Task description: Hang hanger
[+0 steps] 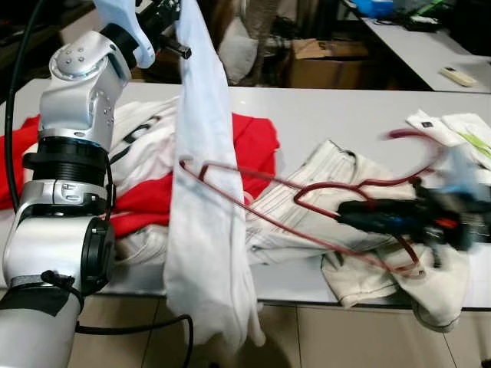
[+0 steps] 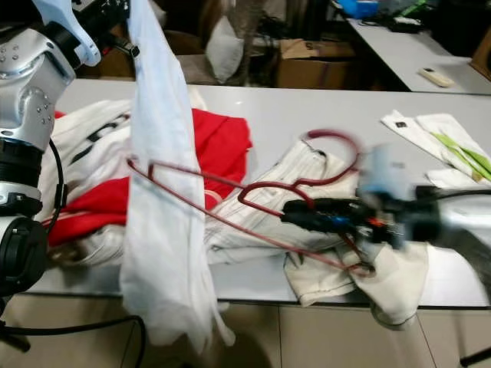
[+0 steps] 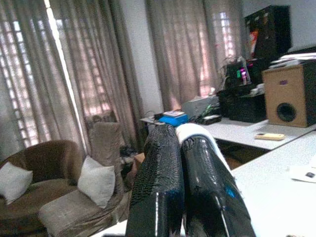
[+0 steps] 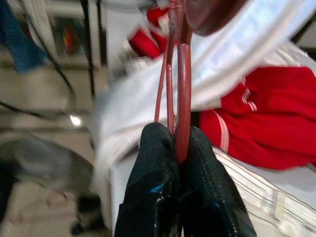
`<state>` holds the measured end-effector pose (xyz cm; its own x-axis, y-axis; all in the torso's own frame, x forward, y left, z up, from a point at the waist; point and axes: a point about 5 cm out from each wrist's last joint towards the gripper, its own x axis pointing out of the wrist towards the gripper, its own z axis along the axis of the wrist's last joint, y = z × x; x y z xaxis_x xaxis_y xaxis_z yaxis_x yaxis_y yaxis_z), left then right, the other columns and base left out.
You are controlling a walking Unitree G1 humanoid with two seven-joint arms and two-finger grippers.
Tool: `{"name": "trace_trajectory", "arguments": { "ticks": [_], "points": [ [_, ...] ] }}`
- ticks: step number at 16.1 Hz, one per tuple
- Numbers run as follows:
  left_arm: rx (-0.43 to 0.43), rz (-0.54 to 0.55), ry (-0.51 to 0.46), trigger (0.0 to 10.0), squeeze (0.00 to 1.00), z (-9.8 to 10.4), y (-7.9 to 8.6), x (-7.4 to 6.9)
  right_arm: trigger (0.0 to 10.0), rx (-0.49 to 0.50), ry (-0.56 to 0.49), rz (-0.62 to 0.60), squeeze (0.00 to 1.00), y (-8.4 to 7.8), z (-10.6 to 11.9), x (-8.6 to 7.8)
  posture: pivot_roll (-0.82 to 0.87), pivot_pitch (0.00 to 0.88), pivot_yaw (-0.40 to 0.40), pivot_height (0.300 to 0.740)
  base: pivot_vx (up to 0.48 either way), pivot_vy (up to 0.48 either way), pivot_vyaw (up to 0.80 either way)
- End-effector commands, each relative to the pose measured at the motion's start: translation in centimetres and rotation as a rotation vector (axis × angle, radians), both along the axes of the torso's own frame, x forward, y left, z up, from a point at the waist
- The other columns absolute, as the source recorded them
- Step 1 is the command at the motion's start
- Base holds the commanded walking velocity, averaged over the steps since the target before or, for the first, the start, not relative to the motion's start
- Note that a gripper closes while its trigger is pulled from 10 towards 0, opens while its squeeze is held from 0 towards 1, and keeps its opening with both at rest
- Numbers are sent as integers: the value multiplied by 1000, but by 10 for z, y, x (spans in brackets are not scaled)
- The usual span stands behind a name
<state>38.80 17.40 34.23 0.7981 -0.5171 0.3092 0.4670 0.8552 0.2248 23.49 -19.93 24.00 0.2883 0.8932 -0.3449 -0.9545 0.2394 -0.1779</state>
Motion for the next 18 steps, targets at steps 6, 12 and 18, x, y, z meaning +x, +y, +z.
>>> {"name": "trace_trajectory", "arguments": {
  "ticks": [6, 12, 18],
  "points": [
    [-8, -223, -45, 10000, 0, 15, -31, -26, 10000, 12, -151, -80, 0, 42, 3, 64, -142, 0, 15, 740, 0, 0, 0],
    [-389, -449, -312, 10000, 0, 98, -15, -67, 10000, -217, -532, -465, 0, 21, 47, 149, -140, 0, 16, 740, 0, 0, 0],
    [-598, -344, -421, 10000, 0, 115, 28, -73, 10000, 314, -901, -625, 0, 30, 138, 157, -134, 0, 4, 740, 0, 0, 0]
  ]
}}
